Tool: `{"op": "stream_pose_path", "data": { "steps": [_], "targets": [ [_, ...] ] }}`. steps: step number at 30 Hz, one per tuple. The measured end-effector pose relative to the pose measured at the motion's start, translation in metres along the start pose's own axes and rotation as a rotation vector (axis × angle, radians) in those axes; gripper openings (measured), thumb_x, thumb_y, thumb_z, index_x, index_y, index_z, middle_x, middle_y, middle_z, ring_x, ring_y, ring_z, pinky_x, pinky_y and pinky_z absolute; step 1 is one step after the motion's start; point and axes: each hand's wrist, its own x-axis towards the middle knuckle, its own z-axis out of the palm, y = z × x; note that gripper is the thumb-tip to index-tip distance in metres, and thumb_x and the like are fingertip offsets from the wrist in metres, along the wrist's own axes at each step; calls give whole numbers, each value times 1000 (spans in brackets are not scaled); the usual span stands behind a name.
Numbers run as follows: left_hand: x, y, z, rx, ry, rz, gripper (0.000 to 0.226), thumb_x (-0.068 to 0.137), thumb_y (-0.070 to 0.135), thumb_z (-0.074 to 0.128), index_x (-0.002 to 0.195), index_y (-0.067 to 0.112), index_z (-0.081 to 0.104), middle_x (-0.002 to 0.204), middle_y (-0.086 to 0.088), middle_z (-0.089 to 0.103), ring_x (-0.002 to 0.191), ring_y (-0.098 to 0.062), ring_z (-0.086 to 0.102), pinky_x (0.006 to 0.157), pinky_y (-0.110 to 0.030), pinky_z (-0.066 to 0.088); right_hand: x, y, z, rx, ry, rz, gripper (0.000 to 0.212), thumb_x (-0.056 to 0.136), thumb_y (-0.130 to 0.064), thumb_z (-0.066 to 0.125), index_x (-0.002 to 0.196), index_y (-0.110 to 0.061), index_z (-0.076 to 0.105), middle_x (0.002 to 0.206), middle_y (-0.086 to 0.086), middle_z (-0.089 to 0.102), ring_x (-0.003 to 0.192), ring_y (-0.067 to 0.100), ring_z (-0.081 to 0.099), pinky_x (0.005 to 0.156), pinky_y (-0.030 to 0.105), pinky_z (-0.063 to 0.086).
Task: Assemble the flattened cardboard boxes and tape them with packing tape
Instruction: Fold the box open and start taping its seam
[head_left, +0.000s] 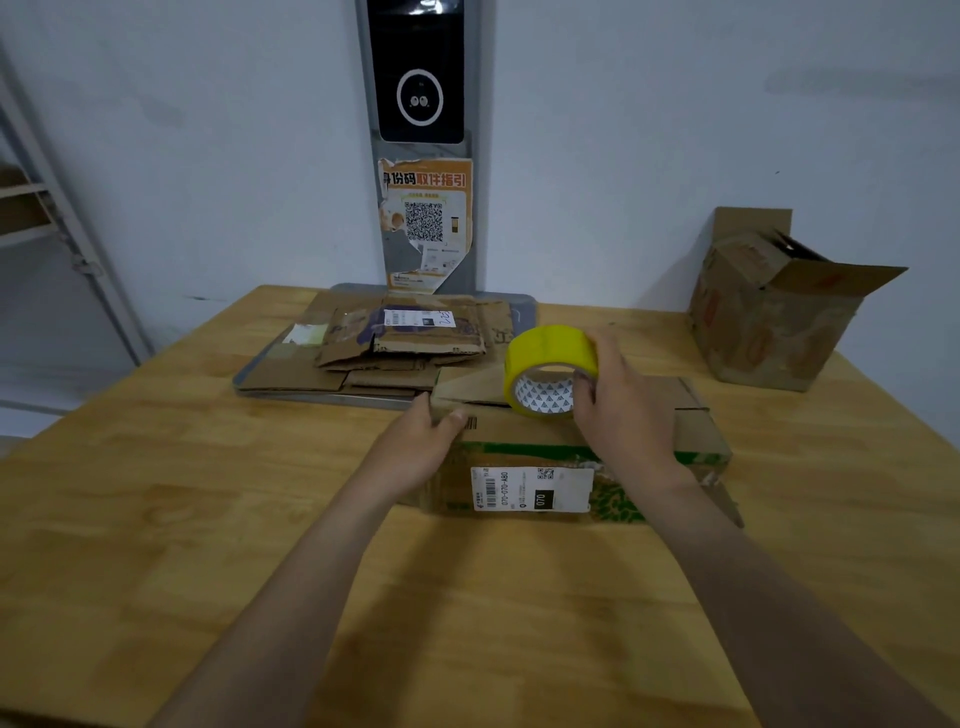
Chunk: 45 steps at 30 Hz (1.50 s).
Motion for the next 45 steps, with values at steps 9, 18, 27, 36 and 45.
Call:
{"op": "stream_pose_path", "data": {
  "steps": [9, 18, 27, 36, 45],
  "targets": [
    [4, 2, -11, 649, -73, 258, 77, 102, 63, 15, 165, 20, 0, 170, 9, -16, 156, -7, -12, 128, -51, 5, -1, 3, -1, 5, 10, -44, 41, 101, -26, 51, 139, -26, 37, 100, 0, 65, 67, 17, 48, 54, 32, 36],
    [11, 29, 3, 850, -148, 270, 91, 97, 72, 9, 164, 11, 0, 172, -3, -13, 157, -12, -15, 127, -45, -3, 8, 7, 3, 22, 7, -82, 44, 100, -26, 52, 140, -30, 34, 111, -3, 66, 68, 16, 48, 51, 29, 31],
    [12, 31, 2, 814, -171, 216, 118, 75, 89, 3, 164, 13, -1, 172, -1, -13, 157, -12, -13, 127, -50, 5, 35, -1, -7, 189, -188, 7, 15, 102, -20, 51, 118, -20, 50, 101, 0, 55, 91, 25, 56, 69, 40, 45],
    [11, 29, 3, 805, -166, 217, 119, 74, 91, 4, 164, 14, -4, 171, -1, -14, 157, -12, -13, 126, -51, 8, 49, 56, -48, 60, -138, -32, 43, 93, -6, 56, 132, -26, 53, 101, -1, 58, 84, 23, 50, 55, 31, 36],
    [11, 23, -3, 827, -165, 200, 117, 76, 90, 5, 164, 14, -6, 171, 0, -16, 157, -12, -13, 126, -53, 5, 26, 69, -34, 281, -213, 84, 14, 106, -34, 47, 105, -29, 60, 88, -5, 61, 85, 20, 57, 66, 34, 42]
  ]
}}
